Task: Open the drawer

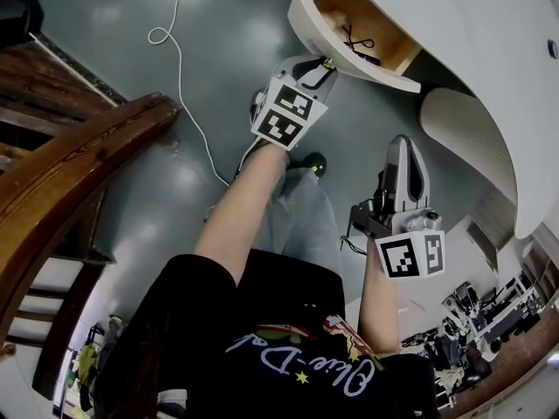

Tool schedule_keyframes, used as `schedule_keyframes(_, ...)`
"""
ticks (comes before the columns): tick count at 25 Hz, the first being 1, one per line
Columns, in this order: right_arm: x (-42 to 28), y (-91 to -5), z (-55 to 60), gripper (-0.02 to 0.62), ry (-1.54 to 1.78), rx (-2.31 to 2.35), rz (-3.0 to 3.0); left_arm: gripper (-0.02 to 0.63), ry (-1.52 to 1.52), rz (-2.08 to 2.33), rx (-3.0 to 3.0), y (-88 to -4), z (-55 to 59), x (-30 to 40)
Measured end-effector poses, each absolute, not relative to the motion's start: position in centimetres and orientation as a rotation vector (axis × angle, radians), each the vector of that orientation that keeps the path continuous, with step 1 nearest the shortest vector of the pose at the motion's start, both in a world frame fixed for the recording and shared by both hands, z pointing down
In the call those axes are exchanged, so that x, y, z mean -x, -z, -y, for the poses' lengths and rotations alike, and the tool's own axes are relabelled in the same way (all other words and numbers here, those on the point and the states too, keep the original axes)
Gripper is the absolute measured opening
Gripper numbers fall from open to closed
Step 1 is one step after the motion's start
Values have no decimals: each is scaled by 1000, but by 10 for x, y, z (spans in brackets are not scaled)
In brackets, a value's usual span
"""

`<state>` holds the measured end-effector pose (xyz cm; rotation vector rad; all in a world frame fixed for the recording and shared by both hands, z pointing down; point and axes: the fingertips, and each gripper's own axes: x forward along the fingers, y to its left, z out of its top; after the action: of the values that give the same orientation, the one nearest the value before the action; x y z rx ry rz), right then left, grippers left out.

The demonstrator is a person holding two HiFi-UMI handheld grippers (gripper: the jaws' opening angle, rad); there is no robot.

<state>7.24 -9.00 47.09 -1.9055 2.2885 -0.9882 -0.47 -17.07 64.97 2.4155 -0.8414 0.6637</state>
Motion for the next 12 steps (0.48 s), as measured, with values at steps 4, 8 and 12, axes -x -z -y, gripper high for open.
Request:
schedule_keyframes(4, -85, -473, 85, 0, 994, 1911, -2274, 98, -650, 858, -2415, -647, 171, 2)
schedule_keyframes(8, -95, -471, 78, 0, 994, 1914, -2269, 98, -656, 873, -2405, -648, 170, 1)
schedule_keyframes(12, -102, -465, 67, 0, 985, 1920, -2264, 98, -649, 899, -2396, -646, 166, 4)
